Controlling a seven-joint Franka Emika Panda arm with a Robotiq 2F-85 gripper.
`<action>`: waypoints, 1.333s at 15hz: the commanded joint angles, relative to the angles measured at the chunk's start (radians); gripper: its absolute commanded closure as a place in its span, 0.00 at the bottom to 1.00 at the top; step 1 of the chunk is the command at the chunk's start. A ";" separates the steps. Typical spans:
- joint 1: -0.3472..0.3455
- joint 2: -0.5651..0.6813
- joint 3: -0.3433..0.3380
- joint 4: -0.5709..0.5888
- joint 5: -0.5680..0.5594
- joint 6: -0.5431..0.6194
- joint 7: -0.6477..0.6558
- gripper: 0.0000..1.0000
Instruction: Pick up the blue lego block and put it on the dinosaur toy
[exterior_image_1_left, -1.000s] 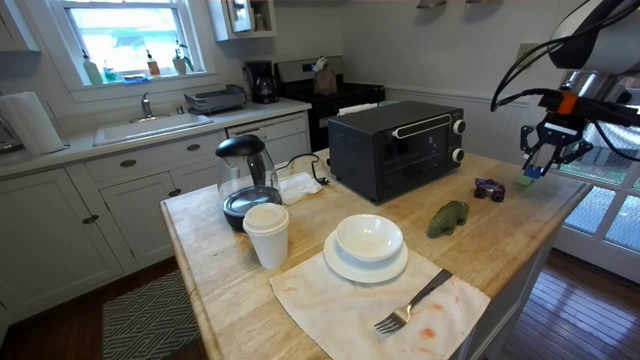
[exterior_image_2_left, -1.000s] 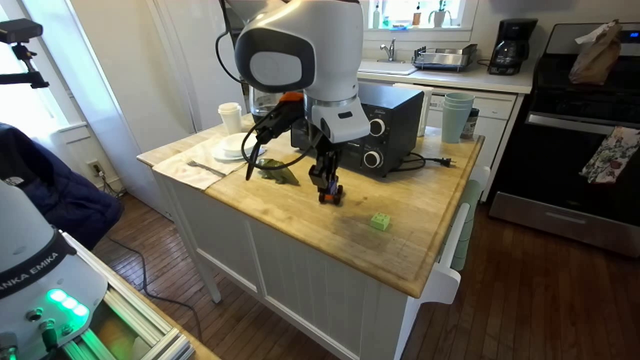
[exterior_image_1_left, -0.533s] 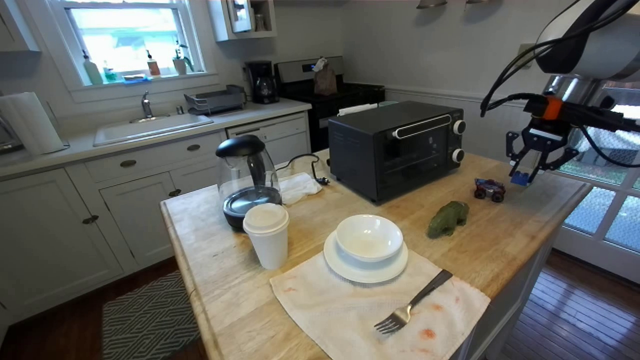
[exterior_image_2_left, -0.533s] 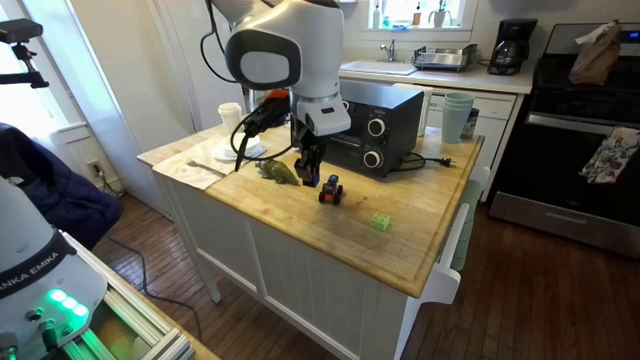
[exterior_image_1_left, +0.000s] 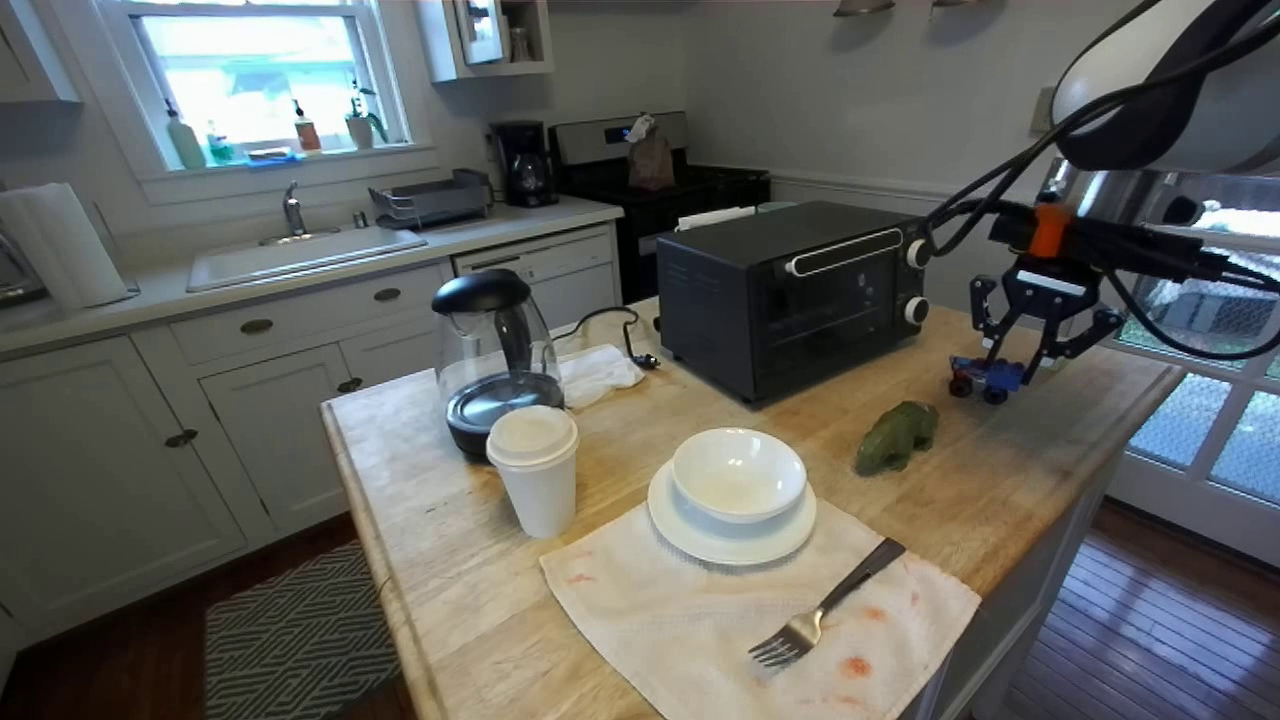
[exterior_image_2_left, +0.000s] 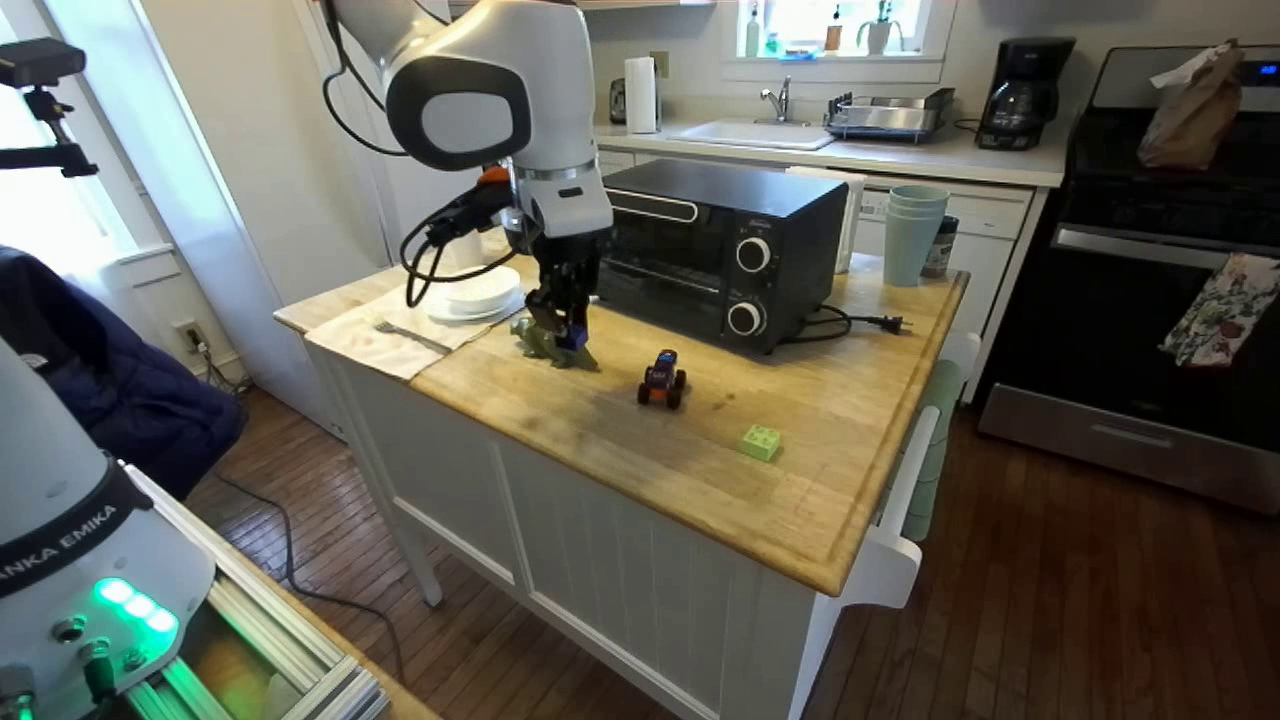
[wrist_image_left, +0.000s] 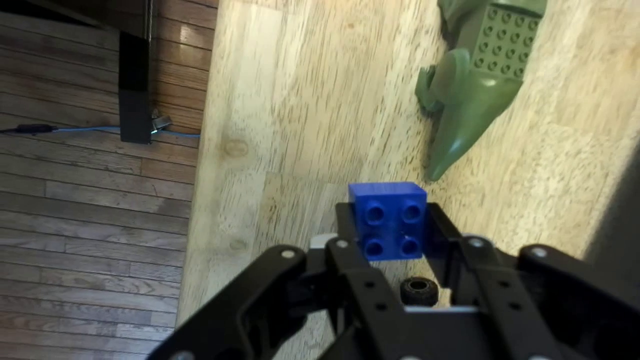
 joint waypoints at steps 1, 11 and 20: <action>0.025 -0.062 0.031 -0.079 -0.107 0.073 0.212 0.88; 0.018 -0.030 0.074 -0.068 -0.116 0.088 0.280 0.63; 0.042 -0.001 0.124 -0.042 0.053 0.094 0.203 0.88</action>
